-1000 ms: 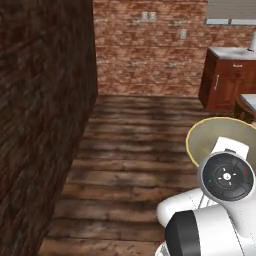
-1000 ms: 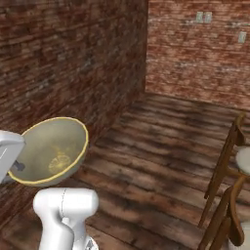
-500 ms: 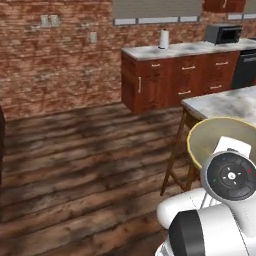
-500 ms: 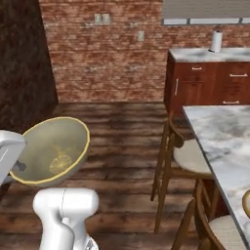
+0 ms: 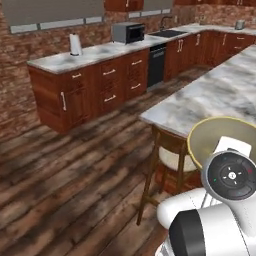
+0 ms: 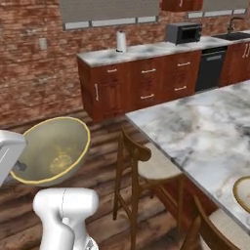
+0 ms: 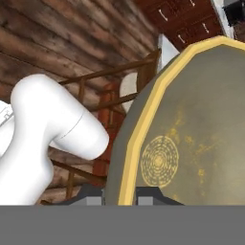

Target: Pick up the bowls from the cabinet and place each bowl in front of a stool on the dining counter.

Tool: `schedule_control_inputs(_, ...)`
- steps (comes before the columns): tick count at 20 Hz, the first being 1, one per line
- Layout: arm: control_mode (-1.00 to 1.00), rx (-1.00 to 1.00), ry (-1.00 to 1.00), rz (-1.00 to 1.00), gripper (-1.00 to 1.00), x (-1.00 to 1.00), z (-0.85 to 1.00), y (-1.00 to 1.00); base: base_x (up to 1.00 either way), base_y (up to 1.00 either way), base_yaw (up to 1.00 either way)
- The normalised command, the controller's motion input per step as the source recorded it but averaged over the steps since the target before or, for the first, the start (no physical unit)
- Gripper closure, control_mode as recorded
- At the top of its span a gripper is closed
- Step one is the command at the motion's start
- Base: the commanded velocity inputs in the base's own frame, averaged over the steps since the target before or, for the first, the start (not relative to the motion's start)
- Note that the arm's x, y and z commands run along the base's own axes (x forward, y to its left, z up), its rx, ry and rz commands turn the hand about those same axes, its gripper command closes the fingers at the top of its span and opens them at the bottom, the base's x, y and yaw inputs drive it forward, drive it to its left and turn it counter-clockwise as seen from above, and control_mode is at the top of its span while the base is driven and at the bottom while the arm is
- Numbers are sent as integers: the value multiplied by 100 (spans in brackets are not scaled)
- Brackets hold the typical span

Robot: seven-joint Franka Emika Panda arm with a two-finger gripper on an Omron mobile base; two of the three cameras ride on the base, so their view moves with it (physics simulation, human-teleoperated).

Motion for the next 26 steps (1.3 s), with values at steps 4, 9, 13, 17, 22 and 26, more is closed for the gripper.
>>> schedule_control_inputs(4,100,0,0,0,100,0,0,0,60,42,-83)
schedule_control_inputs(9,100,0,0,0,100,0,0,0,47,61,-78)
schedule_control_inputs(13,100,0,0,0,100,0,0,0,16,88,-54)
schedule_control_inputs(17,100,0,0,0,100,0,0,0,14,84,-32)
schedule_control_inputs(22,100,0,0,0,100,0,0,0,63,39,-51)
schedule_control_inputs(26,100,0,0,0,100,0,0,0,39,-3,-56)
